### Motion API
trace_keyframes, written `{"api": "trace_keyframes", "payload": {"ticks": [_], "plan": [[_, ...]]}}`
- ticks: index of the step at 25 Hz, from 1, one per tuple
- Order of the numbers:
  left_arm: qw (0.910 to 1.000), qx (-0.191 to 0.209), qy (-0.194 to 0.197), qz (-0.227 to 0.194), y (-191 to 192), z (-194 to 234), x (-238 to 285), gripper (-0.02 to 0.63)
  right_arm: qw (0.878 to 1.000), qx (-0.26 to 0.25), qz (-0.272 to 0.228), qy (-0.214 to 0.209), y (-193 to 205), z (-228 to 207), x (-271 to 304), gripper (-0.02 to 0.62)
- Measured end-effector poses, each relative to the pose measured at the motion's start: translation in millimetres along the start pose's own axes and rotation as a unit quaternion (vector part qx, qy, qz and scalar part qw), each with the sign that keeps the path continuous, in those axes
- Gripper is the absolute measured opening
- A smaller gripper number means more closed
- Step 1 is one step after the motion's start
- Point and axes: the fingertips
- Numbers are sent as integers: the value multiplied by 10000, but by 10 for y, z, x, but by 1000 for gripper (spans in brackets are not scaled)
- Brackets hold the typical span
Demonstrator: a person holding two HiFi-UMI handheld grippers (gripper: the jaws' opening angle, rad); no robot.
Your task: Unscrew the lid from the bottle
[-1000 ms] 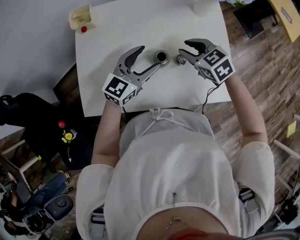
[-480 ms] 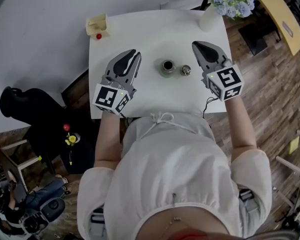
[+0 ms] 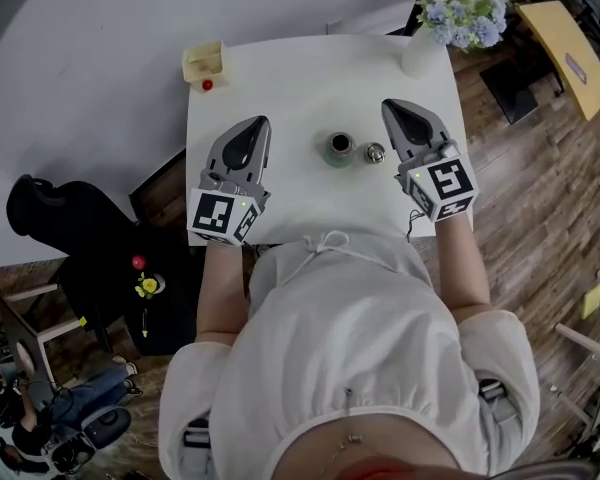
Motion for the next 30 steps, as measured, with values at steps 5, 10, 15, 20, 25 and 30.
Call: {"api": "trace_keyframes", "payload": {"ticks": [5,10,15,20,25,30], "plan": [[9998,184,-2,-16,-23,-51,27,20,10000,-15,39,20,47,32,3,3],[9998,186,28,36,40,-24,43,21,9999,12,136,-28,114,84,37,3],[9996,182,3,194,148,-7,68,21,9999,0,143,-34,142,133,58,2],[9994,250,51,252,169,-13,126,21,10000,37,87,-27,126,145,59,2],[9994,186,39,274,186,-8,133,21,9999,72,43,-94,112,174,49,2],[9994,80,-11,335,231,9,141,21,9998,99,53,-146,132,181,46,2]]}}
Point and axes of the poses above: the fingertips, and each gripper's own axes: x forward along the fingers, z to its left, y out of its underside, and after that the axes turned 1 degree about y, right-handed
